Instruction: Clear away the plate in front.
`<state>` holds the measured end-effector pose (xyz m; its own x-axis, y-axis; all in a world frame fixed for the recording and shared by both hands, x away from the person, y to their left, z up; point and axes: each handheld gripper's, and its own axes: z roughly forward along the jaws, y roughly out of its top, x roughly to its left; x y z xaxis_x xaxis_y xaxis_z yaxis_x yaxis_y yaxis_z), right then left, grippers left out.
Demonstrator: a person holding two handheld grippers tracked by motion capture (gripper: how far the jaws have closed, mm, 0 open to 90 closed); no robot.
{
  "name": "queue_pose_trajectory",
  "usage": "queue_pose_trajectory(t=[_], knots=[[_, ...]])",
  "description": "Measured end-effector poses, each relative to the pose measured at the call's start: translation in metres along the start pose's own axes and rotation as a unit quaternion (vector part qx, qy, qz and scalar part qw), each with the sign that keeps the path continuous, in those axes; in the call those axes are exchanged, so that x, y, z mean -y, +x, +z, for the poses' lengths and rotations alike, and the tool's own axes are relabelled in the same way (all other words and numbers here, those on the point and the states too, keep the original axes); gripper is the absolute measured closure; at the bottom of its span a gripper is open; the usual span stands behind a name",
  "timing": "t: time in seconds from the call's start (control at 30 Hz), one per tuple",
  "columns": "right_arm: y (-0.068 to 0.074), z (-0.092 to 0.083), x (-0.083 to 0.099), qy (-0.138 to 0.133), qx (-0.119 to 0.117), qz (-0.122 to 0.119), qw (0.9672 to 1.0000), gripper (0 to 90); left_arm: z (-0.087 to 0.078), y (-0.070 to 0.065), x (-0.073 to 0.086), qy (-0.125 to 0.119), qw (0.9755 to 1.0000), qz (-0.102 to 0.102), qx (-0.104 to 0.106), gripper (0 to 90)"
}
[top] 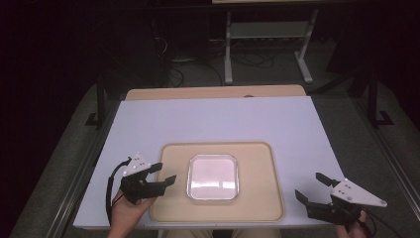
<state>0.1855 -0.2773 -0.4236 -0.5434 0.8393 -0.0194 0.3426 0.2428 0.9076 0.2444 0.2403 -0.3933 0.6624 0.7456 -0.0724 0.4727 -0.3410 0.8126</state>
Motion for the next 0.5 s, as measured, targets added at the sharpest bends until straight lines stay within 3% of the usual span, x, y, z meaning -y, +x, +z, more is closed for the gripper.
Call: queue_pose_trajectory(t=[0.27, 0.5], knots=[[0.0, 0.001, 0.0, 0.002, 0.0, -0.001, 1.0, 12.9, -0.009, 0.004, 0.009, -0.007, 0.9998, 0.013, -0.009, 30.6], [0.0, 0.001, 0.0, 0.003, 0.0, -0.002, 1.0, 12.9, -0.014, 0.007, 0.015, -0.01, 0.9998, 0.011, -0.012, 29.2]])
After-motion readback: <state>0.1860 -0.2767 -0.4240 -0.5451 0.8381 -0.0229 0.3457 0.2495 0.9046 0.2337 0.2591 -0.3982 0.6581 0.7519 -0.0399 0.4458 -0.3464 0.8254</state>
